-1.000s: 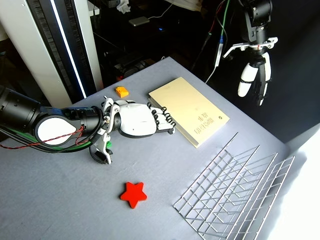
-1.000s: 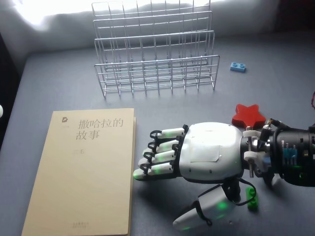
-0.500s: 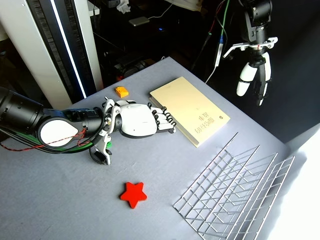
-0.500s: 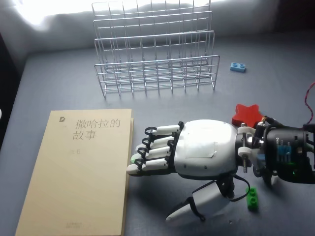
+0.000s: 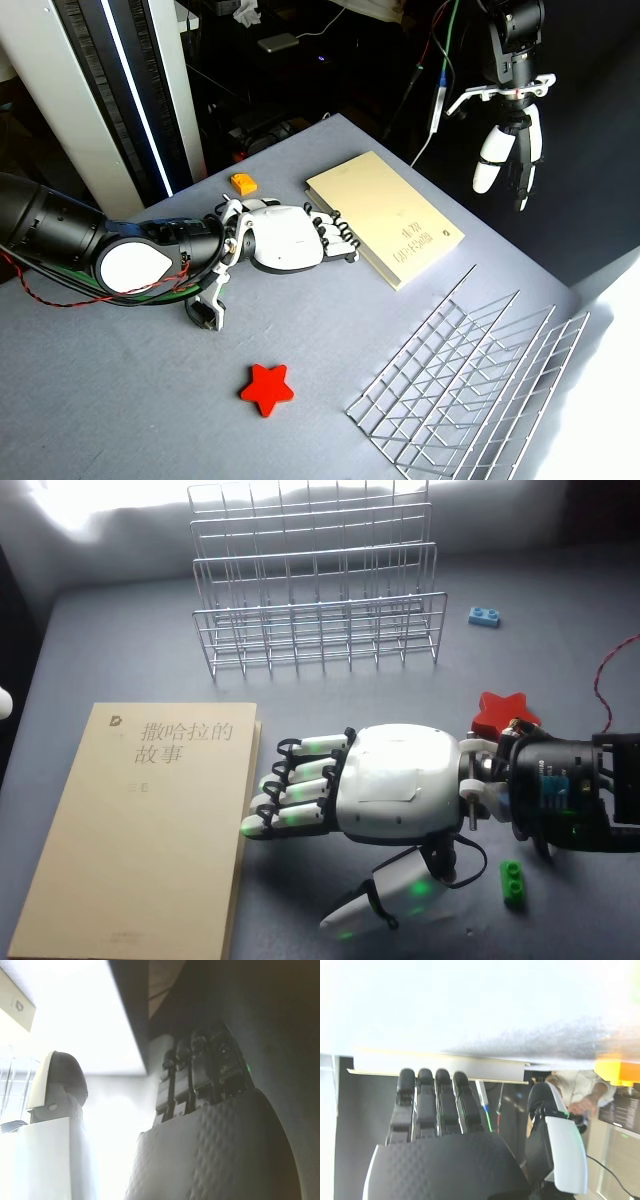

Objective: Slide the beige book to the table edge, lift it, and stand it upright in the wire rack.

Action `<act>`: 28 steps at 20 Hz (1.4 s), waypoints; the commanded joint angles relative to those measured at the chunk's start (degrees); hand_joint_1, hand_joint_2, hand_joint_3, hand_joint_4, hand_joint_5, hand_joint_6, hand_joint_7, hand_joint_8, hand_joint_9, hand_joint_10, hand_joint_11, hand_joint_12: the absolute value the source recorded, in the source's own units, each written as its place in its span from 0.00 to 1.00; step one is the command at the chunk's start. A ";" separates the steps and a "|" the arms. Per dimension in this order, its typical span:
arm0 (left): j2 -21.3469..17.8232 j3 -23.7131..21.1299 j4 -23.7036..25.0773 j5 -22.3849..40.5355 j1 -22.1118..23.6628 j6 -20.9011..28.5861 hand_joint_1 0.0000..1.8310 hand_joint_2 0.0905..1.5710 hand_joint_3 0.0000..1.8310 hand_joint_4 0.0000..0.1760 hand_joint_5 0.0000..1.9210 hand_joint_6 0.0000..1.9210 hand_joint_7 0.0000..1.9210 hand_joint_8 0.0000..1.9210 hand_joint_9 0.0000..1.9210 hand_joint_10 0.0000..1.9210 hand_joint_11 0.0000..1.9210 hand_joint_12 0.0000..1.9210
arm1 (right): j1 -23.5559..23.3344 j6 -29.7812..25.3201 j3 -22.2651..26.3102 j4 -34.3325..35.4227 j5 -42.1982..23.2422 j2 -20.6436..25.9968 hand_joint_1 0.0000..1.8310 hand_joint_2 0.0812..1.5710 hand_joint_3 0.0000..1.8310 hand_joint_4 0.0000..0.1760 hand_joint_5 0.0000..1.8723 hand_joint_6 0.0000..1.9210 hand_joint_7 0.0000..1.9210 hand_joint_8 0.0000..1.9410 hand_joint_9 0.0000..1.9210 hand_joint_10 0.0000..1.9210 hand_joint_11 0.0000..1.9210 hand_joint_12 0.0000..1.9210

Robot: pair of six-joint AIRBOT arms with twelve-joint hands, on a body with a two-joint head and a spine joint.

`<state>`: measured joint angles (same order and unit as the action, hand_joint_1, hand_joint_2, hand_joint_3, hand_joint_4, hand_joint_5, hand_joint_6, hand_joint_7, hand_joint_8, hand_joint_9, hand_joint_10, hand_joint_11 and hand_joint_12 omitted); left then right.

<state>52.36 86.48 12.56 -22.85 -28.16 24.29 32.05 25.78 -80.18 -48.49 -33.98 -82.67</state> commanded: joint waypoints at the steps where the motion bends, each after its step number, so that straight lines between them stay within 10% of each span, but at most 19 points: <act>1: -0.51 0.39 1.06 2.53 -0.03 0.16 0.40 0.67 0.00 0.00 0.06 0.00 0.06 0.00 0.05 0.00 0.00 0.14 | 0.57 0.25 -0.54 1.27 -3.34 -0.40 0.03 0.69 0.00 0.00 0.12 0.00 0.13 0.00 0.14 0.00 0.00 0.42; 17: 0.07 1.16 0.92 0.52 -0.10 1.30 0.41 0.68 0.00 0.00 0.05 0.00 0.06 0.00 0.05 0.00 0.00 0.16 | 0.97 -0.07 -8.00 -0.03 -4.45 -4.16 0.04 0.69 0.00 0.00 0.14 0.00 0.14 0.00 0.15 0.01 0.00 0.45; 19: -5.67 0.34 -11.33 3.34 -9.90 1.28 0.40 0.69 0.00 0.00 0.05 0.00 0.05 0.00 0.05 0.00 0.00 0.14 | -2.00 -6.05 -14.71 -6.43 -5.27 -11.35 0.04 0.68 0.00 0.00 0.13 0.00 0.14 0.00 0.15 0.00 0.00 0.42; 22: -1.30 2.00 -7.30 7.40 -0.21 -9.33 0.41 0.68 0.00 0.00 0.06 0.00 0.07 0.00 0.07 0.00 0.00 0.20 | -1.22 -2.46 -5.27 -3.84 2.26 -5.42 0.04 0.69 0.00 0.00 0.12 0.00 0.13 0.00 0.13 0.00 0.00 0.39; 28: -2.10 2.23 -13.55 -1.42 2.43 -8.69 0.37 0.70 0.00 0.00 0.06 0.00 0.06 0.00 0.06 0.00 0.00 0.17 | -0.35 1.11 -3.03 0.60 0.63 -4.24 0.04 0.69 0.00 0.00 0.13 0.00 0.13 0.00 0.14 0.00 0.00 0.42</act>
<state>51.16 88.23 -1.89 -26.30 -25.82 15.51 30.87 28.75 -83.24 -50.54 -30.04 -86.72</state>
